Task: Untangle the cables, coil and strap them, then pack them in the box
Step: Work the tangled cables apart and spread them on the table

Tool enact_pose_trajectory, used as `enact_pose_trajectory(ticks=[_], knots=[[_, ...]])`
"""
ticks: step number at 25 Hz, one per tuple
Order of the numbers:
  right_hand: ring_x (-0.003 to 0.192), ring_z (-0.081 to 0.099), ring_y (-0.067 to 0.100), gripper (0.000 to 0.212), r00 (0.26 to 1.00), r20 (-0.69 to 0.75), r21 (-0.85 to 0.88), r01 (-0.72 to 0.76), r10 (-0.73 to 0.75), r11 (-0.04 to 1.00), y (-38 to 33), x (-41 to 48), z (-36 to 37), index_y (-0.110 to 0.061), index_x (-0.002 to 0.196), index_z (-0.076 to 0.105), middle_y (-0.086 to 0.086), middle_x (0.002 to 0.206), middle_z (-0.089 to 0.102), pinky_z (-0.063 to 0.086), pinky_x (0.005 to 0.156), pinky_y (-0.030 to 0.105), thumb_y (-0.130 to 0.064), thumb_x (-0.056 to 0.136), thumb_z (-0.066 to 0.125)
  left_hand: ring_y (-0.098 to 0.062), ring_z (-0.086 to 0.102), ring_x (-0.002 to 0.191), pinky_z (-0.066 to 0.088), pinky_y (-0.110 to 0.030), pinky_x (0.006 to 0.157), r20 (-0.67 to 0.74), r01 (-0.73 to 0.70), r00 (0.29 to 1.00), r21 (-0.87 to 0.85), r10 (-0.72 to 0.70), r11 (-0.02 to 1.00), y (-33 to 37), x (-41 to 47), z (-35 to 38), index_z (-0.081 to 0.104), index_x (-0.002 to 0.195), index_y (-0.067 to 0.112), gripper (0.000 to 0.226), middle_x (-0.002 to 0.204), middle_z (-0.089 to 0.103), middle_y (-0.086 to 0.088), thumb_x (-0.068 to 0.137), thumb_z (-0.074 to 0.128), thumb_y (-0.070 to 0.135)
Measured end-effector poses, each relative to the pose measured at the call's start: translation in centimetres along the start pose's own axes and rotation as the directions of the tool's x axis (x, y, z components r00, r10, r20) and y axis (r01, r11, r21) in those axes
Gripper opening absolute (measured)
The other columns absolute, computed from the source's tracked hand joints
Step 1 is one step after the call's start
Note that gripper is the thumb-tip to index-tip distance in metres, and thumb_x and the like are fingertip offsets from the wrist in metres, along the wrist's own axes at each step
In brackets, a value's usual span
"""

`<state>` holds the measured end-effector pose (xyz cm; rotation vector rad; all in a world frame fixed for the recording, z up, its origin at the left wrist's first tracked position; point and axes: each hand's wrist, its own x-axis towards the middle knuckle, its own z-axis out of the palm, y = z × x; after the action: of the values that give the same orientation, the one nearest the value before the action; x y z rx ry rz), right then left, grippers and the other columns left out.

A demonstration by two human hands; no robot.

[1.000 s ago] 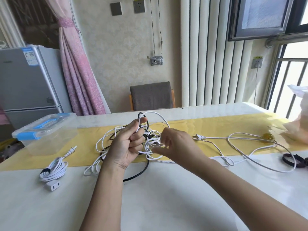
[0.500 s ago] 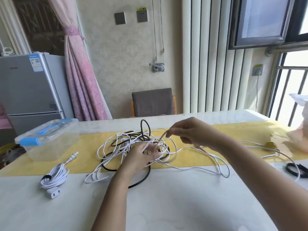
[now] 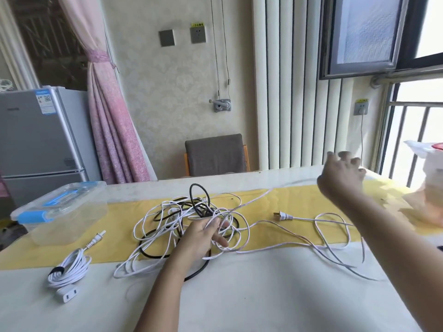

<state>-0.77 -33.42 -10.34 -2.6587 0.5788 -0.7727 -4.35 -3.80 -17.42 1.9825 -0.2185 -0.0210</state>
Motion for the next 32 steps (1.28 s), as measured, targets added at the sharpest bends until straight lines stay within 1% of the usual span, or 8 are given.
enact_pose_trajectory(ticks=[2, 5, 9, 19, 24, 27, 29, 32], knots=[[0.134, 0.031, 0.03, 0.058, 0.93, 0.129, -0.015, 0.348, -0.343, 0.938, -2.2, -2.5, 1.0, -0.01, 0.135, 0.046, 0.013, 0.148, 0.035, 0.027, 0.106, 0.038, 0.006, 0.079, 0.046, 0.002, 0.037, 0.033, 0.025, -0.023, 0.046, 0.013, 0.012, 1.0, -0.001, -0.012, 1.0, 0.2, -0.2, 0.1, 0.065, 0.103, 0.022, 0.032, 0.064, 0.066, -0.002, 0.104, 0.034, 0.029], [0.137, 0.033, 0.017, 0.055, 0.608, 0.415, 0.335, 0.59, -0.677, 0.735, -6.0, -6.9, 2.3, -0.016, 0.138, 0.045, 0.003, 0.147, 0.04, 0.016, 0.114, 0.035, 0.0, 0.086, 0.048, 0.001, 0.034, 0.032, 0.025, -0.017, 0.041, -0.007, -0.008, 1.0, -0.013, 0.008, 1.0, 0.1, 0.0, 0.3, 0.066, 0.099, 0.021, 0.034, 0.053, 0.059, 0.005, 0.104, 0.033, 0.028], [0.062, 0.055, 0.02, 0.036, 0.418, 0.769, 0.325, 0.397, -0.484, 0.859, -8.3, -9.2, 1.4, -0.013, 0.096, 0.065, 0.0, 0.071, 0.06, 0.04, 0.063, 0.026, -0.04, 0.099, 0.041, 0.005, 0.042, 0.036, 0.026, -0.008, 0.038, -0.003, -0.04, 0.999, -0.043, 0.04, 0.998, 0.2, 0.2, 0.0, 0.067, 0.096, 0.017, 0.032, 0.053, 0.052, 0.005, 0.103, 0.036, 0.023], [0.046, 0.025, 0.011, 0.025, 0.714, 0.466, 0.599, 0.18, -0.523, 0.781, -5.6, -3.4, -6.2, -0.019, 0.074, 0.075, -0.008, 0.05, 0.034, 0.023, 0.042, 0.017, -0.028, 0.092, 0.06, -0.001, 0.051, 0.056, 0.035, -0.016, 0.056, 0.018, 0.044, 0.999, 0.195, -0.049, 0.98, -1.9, 0.2, -1.0, 0.073, 0.082, 0.028, 0.019, 0.063, 0.061, 0.012, 0.079, 0.072, 0.046], [0.034, 0.021, 0.003, 0.023, 0.978, 0.211, 0.976, -0.21, 0.002, -0.061, -2.9, 0.2, -8.6, -0.011, 0.074, 0.057, -0.01, 0.041, 0.031, 0.016, 0.037, 0.016, -0.016, 0.096, 0.054, 0.0, 0.055, 0.059, 0.038, -0.011, 0.056, -0.036, 0.108, 0.994, 0.217, -0.103, 0.97, -2.4, 0.3, -1.6, 0.072, 0.088, 0.022, 0.024, 0.069, 0.065, 0.01, 0.072, 0.081, 0.038], [0.048, 0.043, 0.01, 0.023, 0.967, 0.001, 0.945, -0.085, 0.257, 0.317, -1.0, 1.2, -7.3, -0.005, 0.092, 0.07, -0.002, 0.06, 0.05, 0.032, 0.049, 0.021, -0.02, 0.096, 0.053, -0.003, 0.064, 0.066, 0.042, -0.01, 0.062, 0.025, 0.134, 0.99, 0.1, -0.138, 0.986, -1.7, 0.1, -1.5, 0.072, 0.087, 0.014, 0.016, 0.068, 0.071, 0.005, 0.074, 0.08, 0.017], [0.084, 0.059, 0.026, 0.026, 0.986, -0.067, 0.612, -0.08, 0.152, 0.787, -0.1, 0.9, -4.2, -0.006, 0.108, 0.07, 0.011, 0.094, 0.066, 0.041, 0.069, 0.029, -0.009, 0.093, 0.048, -0.005, 0.065, 0.068, 0.044, -0.011, 0.065, 0.103, 0.118, 0.987, 0.045, -0.122, 0.992, -1.0, -0.3, -0.6, 0.071, 0.084, 0.011, 0.01, 0.067, 0.071, 0.004, 0.076, 0.078, 0.011], [0.128, 0.034, 0.036, 0.056, 0.987, 0.048, 0.048, 0.151, -0.153, 0.987, -1.5, -1.8, -0.5, -0.016, 0.131, 0.055, 0.017, 0.139, 0.042, 0.032, 0.103, 0.04, 0.004, 0.08, 0.045, -0.003, 0.062, 0.067, 0.042, -0.015, 0.068, 0.128, 0.139, 0.982, 0.013, -0.14, 0.99, -0.6, -0.6, 0.3, 0.07, 0.087, 0.013, 0.009, 0.068, 0.07, 0.005, 0.079, 0.075, 0.014]])
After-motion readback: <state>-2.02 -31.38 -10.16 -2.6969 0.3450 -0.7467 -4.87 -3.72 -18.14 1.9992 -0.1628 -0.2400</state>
